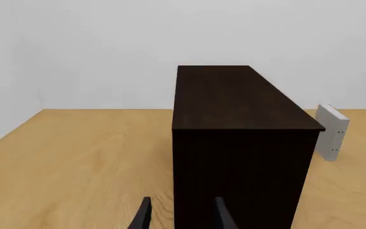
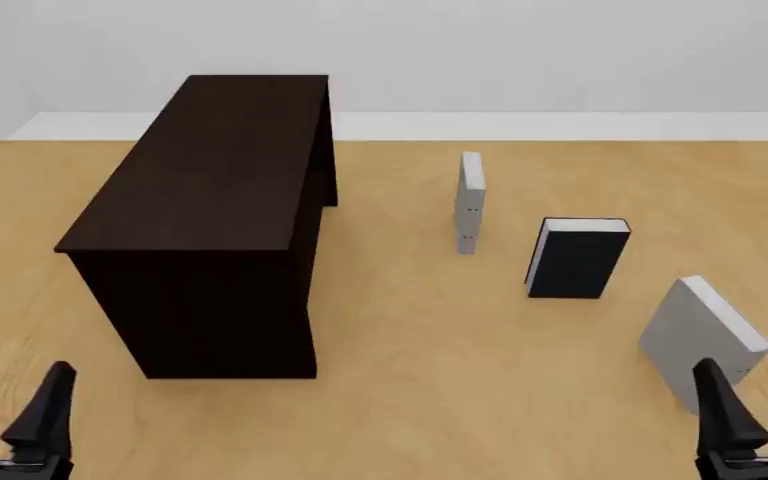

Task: Pick up the book on the right and place it under the cabinet shelf.

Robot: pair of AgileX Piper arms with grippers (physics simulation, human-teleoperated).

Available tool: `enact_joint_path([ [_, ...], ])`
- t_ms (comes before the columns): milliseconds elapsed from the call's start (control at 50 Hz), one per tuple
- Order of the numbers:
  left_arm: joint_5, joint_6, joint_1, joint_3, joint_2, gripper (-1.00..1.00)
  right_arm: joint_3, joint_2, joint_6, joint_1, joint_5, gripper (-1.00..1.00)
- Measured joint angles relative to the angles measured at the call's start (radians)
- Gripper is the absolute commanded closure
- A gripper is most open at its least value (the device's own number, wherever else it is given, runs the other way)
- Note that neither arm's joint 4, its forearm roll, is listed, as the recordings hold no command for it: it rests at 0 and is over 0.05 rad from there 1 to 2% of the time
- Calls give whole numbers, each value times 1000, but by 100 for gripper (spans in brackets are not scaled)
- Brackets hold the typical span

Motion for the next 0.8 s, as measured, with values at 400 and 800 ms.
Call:
enact_joint_path([
  [400, -2, 0, 27, -3, 6, -100, -203, 74, -41, -9, 195, -100],
  [800, -1, 0, 31, -4, 8, -100, -537, 348, -179, -23, 460, -100],
])
